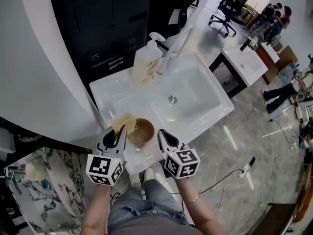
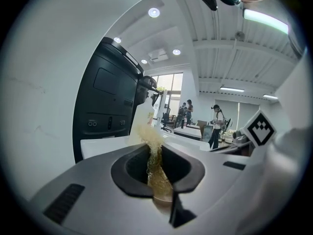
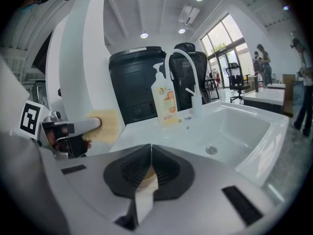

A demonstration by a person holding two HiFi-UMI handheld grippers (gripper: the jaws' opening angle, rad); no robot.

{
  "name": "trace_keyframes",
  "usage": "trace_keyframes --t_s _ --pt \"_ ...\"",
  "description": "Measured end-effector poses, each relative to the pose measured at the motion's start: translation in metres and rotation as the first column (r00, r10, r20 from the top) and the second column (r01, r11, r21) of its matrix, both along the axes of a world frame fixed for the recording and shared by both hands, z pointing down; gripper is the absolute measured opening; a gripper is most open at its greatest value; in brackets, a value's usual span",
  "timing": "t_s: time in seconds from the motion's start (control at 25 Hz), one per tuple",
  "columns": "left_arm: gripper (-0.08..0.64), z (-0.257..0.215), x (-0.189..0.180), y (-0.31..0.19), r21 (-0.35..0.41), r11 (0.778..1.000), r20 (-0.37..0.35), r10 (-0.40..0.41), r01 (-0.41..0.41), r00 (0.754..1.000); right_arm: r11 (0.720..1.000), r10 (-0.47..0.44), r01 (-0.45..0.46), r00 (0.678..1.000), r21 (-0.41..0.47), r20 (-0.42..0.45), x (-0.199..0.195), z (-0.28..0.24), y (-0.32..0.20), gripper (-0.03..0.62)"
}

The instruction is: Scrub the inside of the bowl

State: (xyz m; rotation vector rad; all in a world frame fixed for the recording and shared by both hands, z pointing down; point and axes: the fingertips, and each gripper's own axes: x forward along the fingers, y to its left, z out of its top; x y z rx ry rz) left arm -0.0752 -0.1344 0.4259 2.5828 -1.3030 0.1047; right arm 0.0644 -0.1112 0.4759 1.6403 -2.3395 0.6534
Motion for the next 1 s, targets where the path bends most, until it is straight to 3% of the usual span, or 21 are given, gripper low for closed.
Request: trace_keyframes --t_s 0.44,1.0 --pt "0.046 0.014 0.016 -0.020 -0.038 0.999 0.018 0.029 -0.028 0.999 0.995 -0.036 0.040 0.998 -0.095 0.041 -0.001 0.022 -0.017 0.016" --pt "0.046 0.034 0.033 -0.049 -0.090 0.995 0.028 0.033 -0.031 0.999 0.963 -0.119 0.137 0.989 -0.233 0.091 -0.011 0.057 -0.039 0.092"
